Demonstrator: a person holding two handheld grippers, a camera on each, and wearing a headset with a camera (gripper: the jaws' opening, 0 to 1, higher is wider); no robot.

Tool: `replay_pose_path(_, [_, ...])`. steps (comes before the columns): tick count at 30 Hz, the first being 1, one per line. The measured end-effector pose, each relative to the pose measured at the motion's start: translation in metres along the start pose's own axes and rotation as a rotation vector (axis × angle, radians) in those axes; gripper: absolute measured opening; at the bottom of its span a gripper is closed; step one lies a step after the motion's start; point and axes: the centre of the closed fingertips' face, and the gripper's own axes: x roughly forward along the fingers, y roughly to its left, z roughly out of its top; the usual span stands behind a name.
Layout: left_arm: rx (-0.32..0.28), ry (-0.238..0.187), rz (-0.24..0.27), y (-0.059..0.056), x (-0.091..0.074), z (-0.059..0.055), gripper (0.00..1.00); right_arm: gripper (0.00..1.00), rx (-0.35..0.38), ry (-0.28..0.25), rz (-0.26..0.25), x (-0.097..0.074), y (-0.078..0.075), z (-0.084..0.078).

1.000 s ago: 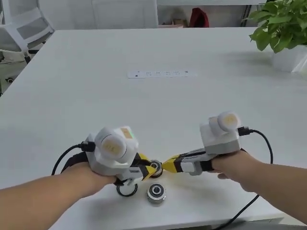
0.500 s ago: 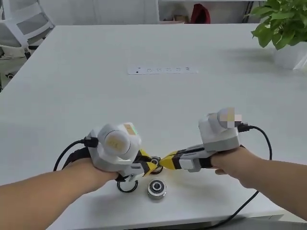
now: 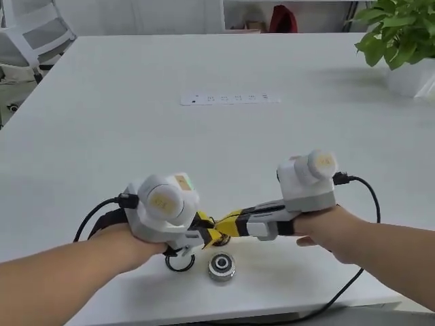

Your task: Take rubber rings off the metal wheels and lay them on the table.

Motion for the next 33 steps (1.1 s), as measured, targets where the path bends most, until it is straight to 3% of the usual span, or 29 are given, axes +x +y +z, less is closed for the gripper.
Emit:
replay_pose_path(2, [0.001, -0.003, -0.001, 0.000, 0.000, 0.000, 0.11, 0.00, -0.011, 0.024, -0.020, -0.001, -0.005, -0.005])
replay_pose_path(10, [0.003, -0.011, 0.001, 0.000, 0.000, 0.001, 0.12, 0.00, -0.040, 0.031, -0.042, -0.005, -0.008, -0.007])
replay_pose_path(26, [0.010, -0.008, -0.007, -0.001, -0.003, 0.003, 0.16, 0.00, -0.027, 0.017, -0.049, -0.009, -0.009, -0.005])
replay_pose_path(33, [0.012, -0.038, -0.019, -0.001, -0.013, 0.009, 0.19, 0.00, -0.025, 0.008, -0.052, -0.010, -0.009, -0.003])
